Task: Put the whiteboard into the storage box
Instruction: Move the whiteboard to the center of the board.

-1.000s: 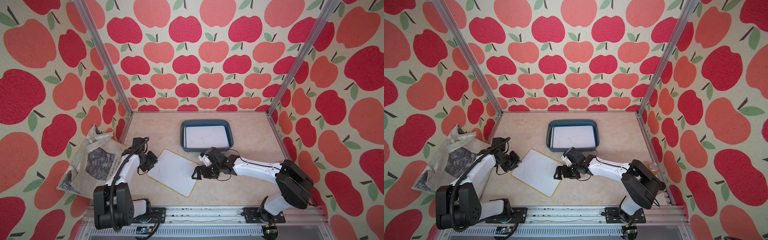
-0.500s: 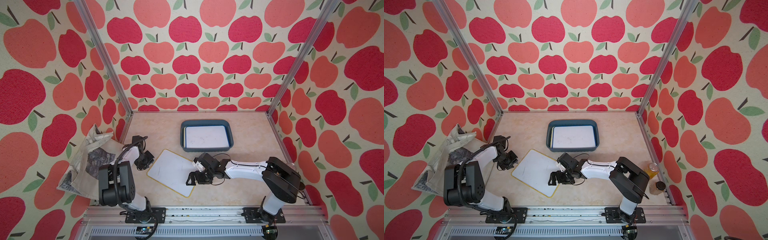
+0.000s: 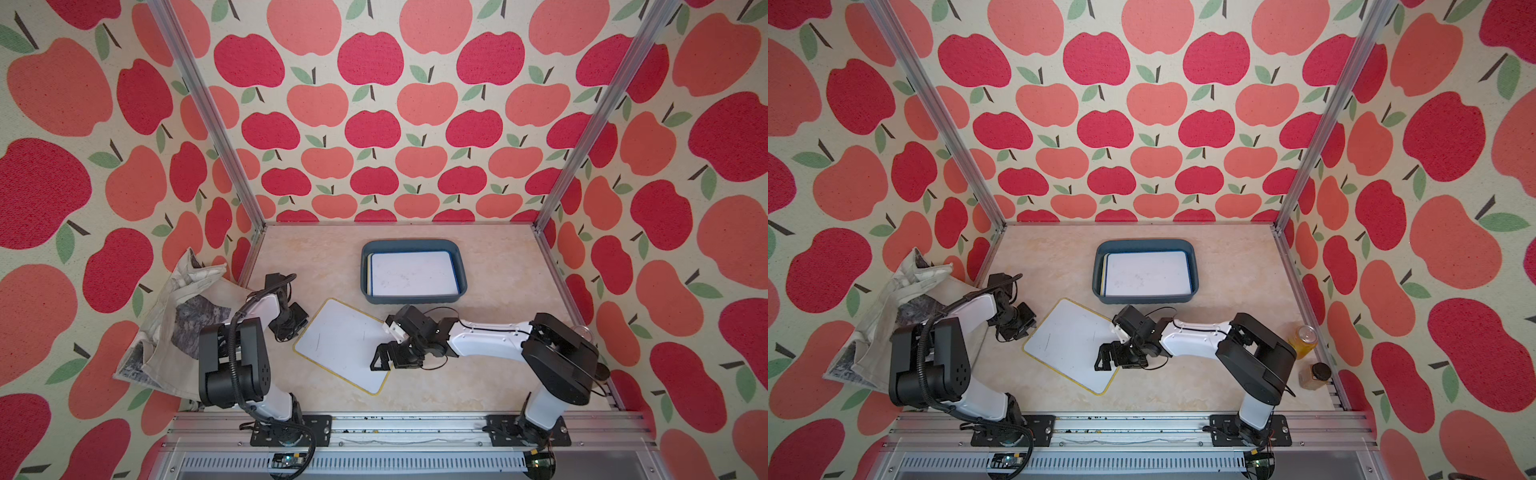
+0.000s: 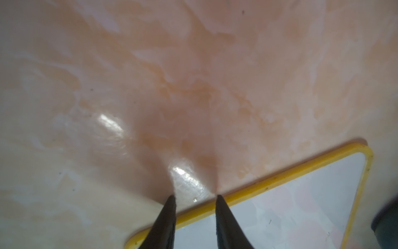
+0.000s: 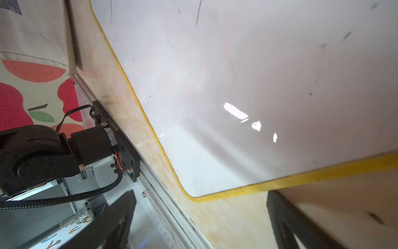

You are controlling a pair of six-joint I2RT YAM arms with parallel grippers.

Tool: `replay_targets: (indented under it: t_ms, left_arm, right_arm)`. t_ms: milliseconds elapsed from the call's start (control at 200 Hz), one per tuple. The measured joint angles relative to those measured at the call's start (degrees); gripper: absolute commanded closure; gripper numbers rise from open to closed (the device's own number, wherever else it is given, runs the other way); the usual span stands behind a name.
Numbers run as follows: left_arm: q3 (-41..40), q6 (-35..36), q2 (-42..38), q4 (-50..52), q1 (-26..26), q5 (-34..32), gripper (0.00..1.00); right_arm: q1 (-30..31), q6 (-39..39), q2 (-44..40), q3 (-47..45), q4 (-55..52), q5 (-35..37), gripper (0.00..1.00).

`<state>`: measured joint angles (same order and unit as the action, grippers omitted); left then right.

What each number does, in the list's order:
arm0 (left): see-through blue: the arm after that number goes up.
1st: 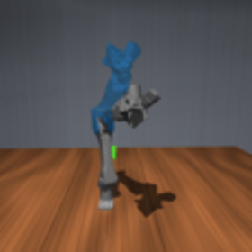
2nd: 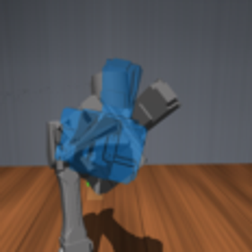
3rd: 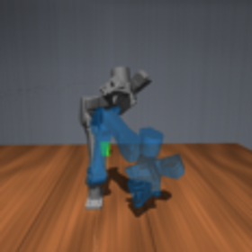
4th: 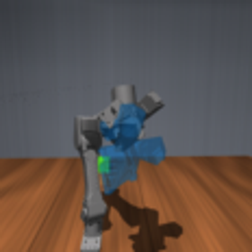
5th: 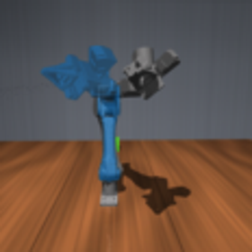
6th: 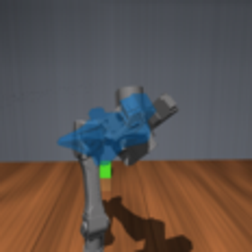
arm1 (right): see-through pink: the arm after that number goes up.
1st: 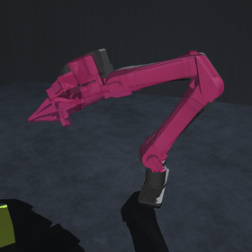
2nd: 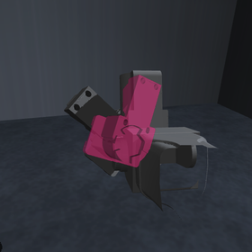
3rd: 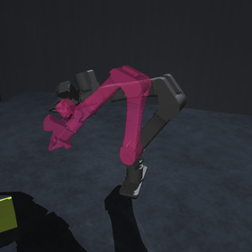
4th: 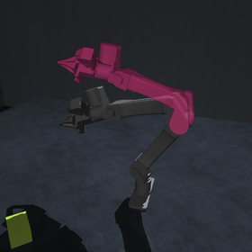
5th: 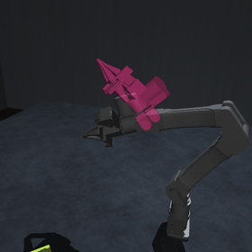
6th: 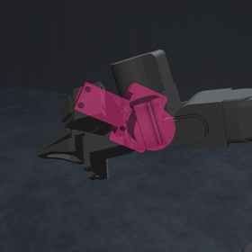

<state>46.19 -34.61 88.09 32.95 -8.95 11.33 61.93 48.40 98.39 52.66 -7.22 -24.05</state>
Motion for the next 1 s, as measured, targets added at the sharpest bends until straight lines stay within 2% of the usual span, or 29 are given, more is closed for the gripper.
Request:
replay_targets:
  t_ms: [335, 660, 845, 1001]
  left_arm:
    - [-7.5, -0.2, -7.1, -5.7, 5.9, -0.1, 0.65]
    - [-9.3, -5.6, -6.2, -12.7, 21.4, 4.5, 0.64]
    - [-13.5, -10.2, -9.5, -16.5, 26.7, 7.6, 0.64]
    - [-15.0, -13.0, -12.6, -15.1, 31.9, 9.0, 0.63]
  right_arm:
    - [-2.0, 1.2, -2.1, -1.5, -3.4, 0.2, 0.01]
    - [-8.1, -0.8, -10.4, -6.4, -14.8, 6.8, 0.01]
    - [-11.8, -2.9, -12.9, -7.6, -20.2, 10.3, 0.01]
    - [-15.8, -4.7, -14.0, -8.2, -22.5, 12.2, 0.01]
